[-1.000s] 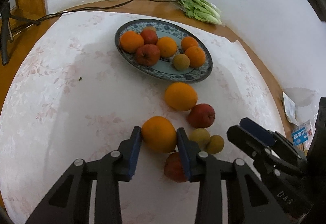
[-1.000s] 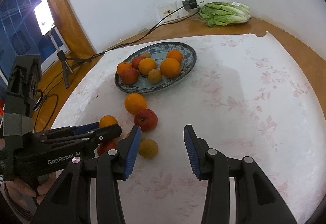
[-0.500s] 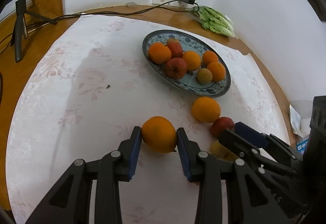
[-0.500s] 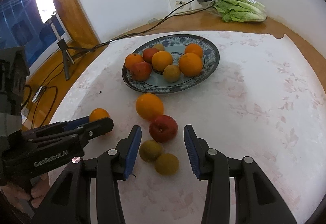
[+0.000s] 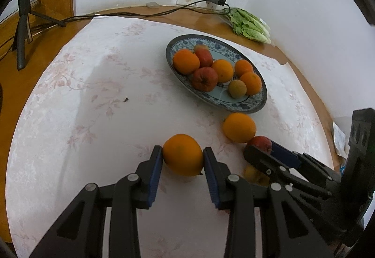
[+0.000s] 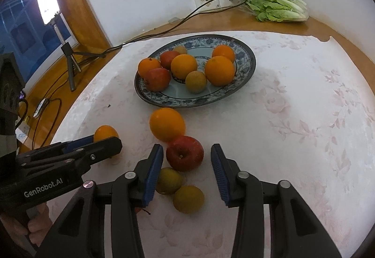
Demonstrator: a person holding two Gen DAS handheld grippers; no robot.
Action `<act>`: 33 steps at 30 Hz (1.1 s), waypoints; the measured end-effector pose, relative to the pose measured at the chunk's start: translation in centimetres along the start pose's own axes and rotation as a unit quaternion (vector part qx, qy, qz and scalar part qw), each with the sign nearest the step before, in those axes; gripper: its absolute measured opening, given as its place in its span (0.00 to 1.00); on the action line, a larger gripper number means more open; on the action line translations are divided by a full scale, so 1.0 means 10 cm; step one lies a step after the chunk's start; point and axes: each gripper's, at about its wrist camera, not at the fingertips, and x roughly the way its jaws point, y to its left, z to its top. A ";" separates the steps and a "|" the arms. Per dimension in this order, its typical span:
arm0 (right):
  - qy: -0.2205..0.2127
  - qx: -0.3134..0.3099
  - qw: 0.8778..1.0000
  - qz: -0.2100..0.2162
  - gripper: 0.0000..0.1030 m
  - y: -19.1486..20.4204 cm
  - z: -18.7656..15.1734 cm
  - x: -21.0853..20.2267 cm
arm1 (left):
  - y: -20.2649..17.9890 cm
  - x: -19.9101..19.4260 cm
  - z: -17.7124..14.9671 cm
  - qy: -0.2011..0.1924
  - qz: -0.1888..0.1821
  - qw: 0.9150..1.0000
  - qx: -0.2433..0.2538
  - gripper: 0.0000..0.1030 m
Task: Organize fruits
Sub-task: 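Close the left gripper on an orange while the right gripper grasps a red apple, then carry the orange with the left gripper while the right gripper carries the apple onto the plate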
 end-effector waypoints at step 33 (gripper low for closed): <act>-0.060 0.019 0.998 -0.010 0.32 -0.33 0.22 -0.35 | -0.42 0.03 0.40 -0.024 -0.025 0.998 0.055 0.35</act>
